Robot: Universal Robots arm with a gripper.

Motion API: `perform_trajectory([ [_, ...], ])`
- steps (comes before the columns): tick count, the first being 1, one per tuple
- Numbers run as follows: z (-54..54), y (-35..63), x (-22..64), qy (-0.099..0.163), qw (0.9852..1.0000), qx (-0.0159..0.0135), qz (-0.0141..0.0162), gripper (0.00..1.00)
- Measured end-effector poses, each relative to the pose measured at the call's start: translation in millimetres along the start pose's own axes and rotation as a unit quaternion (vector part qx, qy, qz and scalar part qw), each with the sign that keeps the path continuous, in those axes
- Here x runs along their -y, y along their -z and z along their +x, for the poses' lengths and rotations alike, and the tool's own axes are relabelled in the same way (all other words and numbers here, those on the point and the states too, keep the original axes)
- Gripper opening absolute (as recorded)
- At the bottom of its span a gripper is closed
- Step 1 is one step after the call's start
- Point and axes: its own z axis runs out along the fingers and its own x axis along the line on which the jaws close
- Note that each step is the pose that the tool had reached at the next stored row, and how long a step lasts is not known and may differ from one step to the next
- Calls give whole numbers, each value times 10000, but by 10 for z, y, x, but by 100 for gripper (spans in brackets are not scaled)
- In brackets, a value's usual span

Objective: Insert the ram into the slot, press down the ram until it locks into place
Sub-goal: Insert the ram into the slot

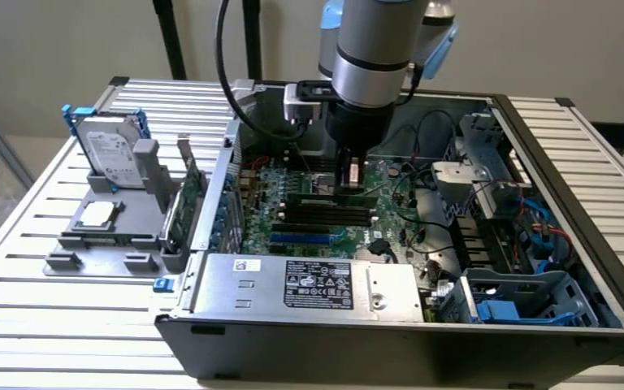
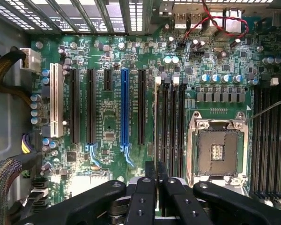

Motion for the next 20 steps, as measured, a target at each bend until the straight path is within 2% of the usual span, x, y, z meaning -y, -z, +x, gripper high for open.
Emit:
perform_trajectory([
  [12,-79,-219,1,47,10000,-2,0,13],
  [16,-81,-291,-3,46,10000,-11,0,13],
  [20,-85,-299,-3,3,10000,-13,1,13],
])
